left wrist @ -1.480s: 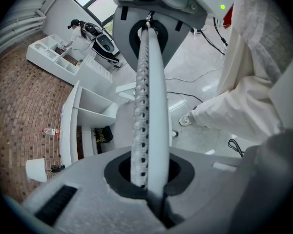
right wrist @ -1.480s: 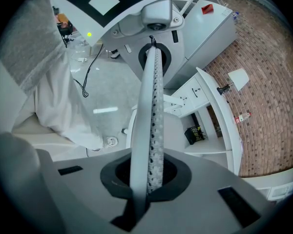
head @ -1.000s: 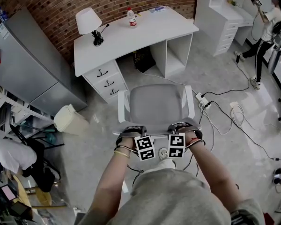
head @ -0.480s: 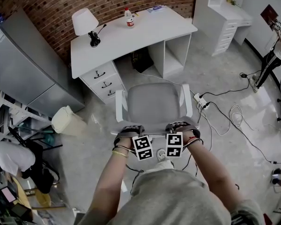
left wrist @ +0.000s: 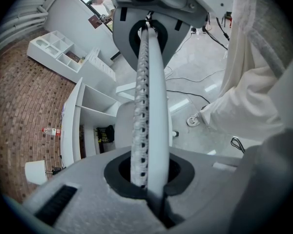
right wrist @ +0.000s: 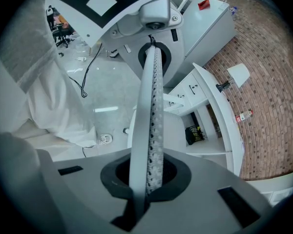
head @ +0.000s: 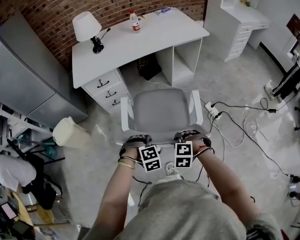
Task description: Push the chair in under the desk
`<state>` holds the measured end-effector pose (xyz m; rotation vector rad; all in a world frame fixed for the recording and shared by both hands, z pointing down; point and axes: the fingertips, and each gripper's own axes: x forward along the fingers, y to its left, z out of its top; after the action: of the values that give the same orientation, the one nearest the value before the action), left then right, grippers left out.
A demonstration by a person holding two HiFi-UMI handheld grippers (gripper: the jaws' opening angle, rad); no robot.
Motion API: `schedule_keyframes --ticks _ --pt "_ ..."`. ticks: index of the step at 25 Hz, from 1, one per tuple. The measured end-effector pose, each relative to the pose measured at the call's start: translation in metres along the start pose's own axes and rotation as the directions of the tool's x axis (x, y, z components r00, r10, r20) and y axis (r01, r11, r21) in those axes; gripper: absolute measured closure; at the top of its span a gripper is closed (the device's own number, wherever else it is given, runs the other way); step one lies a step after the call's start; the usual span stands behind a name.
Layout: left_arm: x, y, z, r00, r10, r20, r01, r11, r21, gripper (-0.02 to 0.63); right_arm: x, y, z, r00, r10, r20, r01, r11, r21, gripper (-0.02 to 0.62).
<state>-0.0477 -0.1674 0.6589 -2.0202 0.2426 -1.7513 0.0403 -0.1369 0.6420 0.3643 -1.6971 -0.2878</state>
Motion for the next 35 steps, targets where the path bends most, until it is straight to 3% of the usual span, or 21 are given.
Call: schedule_keyframes --ticks 35 --pt "0.035 0.066 0.010 1.000 0.007 -0.015 -0.007 0.999 -0.033 0.592 0.026 -0.070 -0.025 1.000 -0.004 0.017 0.005 0.999 -0.038 0.584"
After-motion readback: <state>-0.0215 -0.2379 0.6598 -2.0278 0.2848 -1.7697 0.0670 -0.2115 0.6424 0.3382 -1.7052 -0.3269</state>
